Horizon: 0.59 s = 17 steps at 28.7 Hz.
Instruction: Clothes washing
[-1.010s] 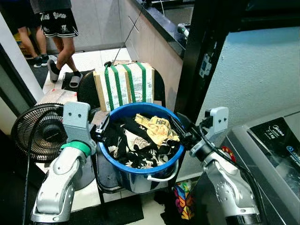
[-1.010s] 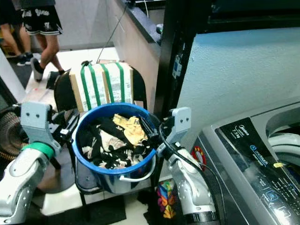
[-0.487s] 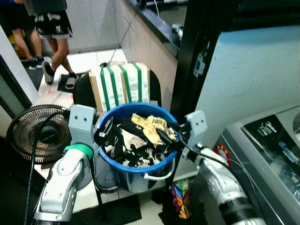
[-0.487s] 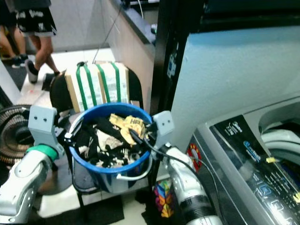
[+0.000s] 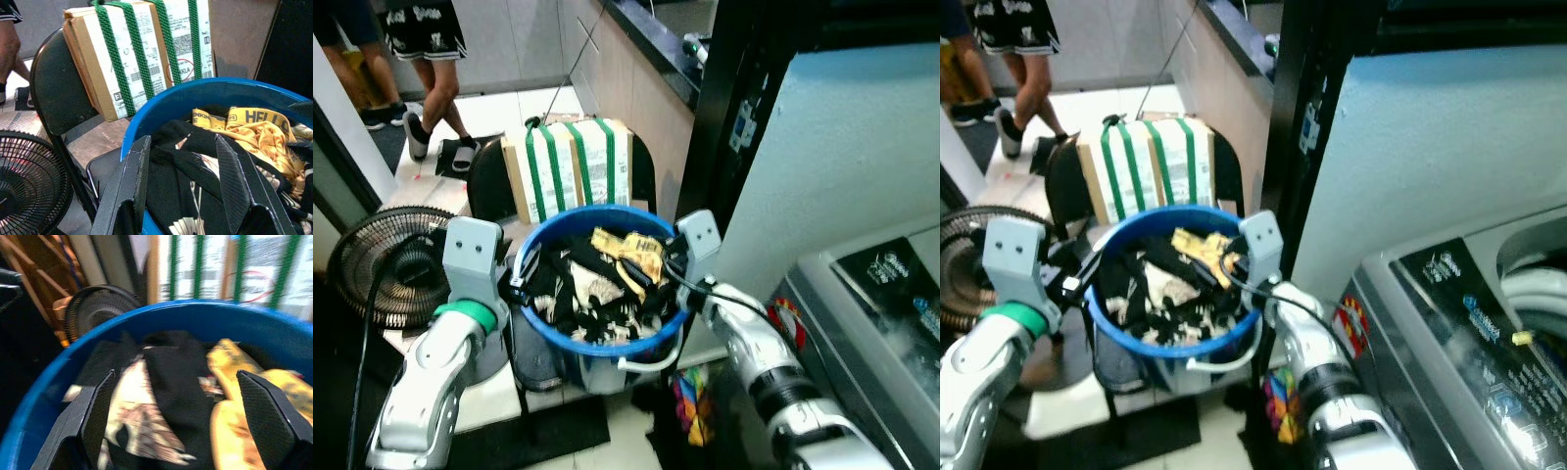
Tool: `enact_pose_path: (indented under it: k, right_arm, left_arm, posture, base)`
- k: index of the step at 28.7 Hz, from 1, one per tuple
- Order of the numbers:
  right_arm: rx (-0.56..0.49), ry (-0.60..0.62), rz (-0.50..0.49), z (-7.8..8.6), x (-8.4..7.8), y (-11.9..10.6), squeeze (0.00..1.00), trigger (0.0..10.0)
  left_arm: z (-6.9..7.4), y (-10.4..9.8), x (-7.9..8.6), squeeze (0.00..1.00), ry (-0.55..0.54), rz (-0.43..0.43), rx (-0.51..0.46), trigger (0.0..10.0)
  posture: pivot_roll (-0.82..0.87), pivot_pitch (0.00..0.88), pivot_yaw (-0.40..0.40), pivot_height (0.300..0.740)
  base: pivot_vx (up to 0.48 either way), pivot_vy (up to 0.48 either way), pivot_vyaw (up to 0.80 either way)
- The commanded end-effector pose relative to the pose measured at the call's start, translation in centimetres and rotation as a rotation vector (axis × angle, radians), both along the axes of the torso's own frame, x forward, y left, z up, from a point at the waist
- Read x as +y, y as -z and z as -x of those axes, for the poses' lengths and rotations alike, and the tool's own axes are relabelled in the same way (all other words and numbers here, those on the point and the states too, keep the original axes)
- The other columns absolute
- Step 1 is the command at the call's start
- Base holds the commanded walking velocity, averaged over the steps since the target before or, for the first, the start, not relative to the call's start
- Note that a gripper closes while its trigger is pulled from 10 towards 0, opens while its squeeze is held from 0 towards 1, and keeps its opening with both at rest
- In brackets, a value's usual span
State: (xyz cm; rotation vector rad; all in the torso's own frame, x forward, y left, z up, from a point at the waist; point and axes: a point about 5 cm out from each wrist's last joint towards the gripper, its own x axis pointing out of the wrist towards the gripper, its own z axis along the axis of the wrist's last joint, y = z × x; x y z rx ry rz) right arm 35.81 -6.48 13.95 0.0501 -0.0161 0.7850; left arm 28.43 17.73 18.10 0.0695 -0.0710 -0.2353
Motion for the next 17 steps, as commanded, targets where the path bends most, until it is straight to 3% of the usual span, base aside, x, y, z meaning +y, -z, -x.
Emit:
enact_pose_path:
  k: [1, 3, 6, 9, 12, 17]
  right_arm:
    - [0.011, -0.025, 0.02, 0.2, 0.6, 0.6, 1.0, 10.0]
    - [0.024, -0.082, -0.003, 0.3, 2.2, 0.6, 1.0, 10.0]
    - [0.026, -0.107, -0.012, 0.4, 2.8, 0.5, 1.0, 10.0]
    - [0.035, -0.226, -0.003, 1.6, 5.2, 1.1, 1.0, 10.0]
    - [0.049, -0.256, 0.02, 2.4, 6.2, 2.0, 1.0, 10.0]
    - [0.067, -0.239, 0.003, 2.5, 6.4, 2.2, 1.0, 10.0]
  left_arm:
    - [0.4, 0.3, 0.5, 0.0, -0.002, -0.003, 0.024, 10.0]
    - [0.9, 0.3, 0.7, 0.0, 0.007, -0.013, 0.04, 10.0]
    - [1.1, 0.3, 0.8, 0.0, 0.009, -0.018, 0.045, 10.0]
    - [1.9, 0.4, 1.0, 0.0, 0.011, -0.025, 0.068, 10.0]
    - [2.4, 0.5, 1.1, 0.0, 0.014, -0.024, 0.08, 10.0]
    - [3.1, 0.4, 0.8, 0.0, 0.041, -0.017, 0.091, 10.0]
  posture:
    - [0.15, 0.163, 0.097, 0.74]
    - [0.16, 0.191, 0.109, 0.74]
    - [0.16, 0.191, 0.109, 0.74]
    - [0.18, 0.221, 0.109, 0.74]
    - [0.19, 0.234, 0.107, 0.74]
    - [0.19, 0.241, 0.106, 0.74]
  base:
    - [0.0, 0.0, 0.0]
    - [0.0, 0.0, 0.0]
    - [0.0, 0.0, 0.0]
    - [0.0, 0.0, 0.0]
    - [0.0, 0.0, 0.0]
    - [0.0, 0.0, 0.0]
